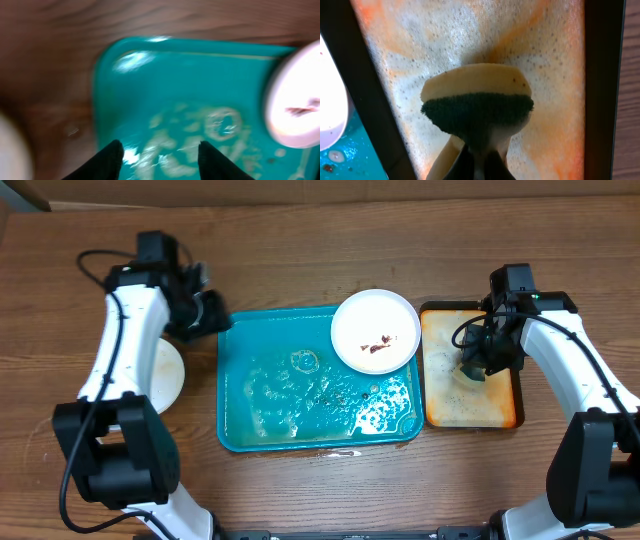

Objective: Clean dirty plates on tray and stack at the side
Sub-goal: 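Move the left gripper to the remaining white plate and grasp its rim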

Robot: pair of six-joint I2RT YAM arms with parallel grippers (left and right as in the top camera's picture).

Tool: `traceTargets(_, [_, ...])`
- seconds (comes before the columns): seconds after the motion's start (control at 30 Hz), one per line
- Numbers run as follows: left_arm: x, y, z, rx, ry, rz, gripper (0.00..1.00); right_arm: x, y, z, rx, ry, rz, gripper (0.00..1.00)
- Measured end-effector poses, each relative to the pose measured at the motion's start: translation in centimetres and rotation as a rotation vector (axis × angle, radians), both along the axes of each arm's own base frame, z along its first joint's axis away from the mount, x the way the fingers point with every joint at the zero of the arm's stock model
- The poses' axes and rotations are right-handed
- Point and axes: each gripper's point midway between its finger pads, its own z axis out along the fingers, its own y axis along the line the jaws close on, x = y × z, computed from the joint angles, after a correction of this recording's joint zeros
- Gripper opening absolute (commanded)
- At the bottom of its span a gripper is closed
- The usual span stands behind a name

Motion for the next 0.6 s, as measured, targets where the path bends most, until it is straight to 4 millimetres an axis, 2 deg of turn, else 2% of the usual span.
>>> traceTargets(0.13, [1.4, -5.9, 1.2, -0.066, -0.103, -0.143, 0.56, 0.9, 0.0, 0.1, 0.000, -0.036, 0.000, 0.04])
traceTargets(0.3, [2.4, -12.2, 2.5, -0.092, -0.225, -0.288, 0.56, 1.5, 0.0, 0.2, -0.002, -0.063, 0.018, 0.04])
traceTargets(0.47, [2.6, -17.2, 3.4, -0.070, -0.326, -0.388, 0.58, 1.6, 0.0, 0.2, -0.008, -0.068, 0.054, 0.04])
traceTargets(0.6, [2.8, -20.1, 3.9, -0.064, -0.390, -0.439, 0.59, 1.5, 0.0, 0.2, -0.009, -0.065, 0.065, 0.04])
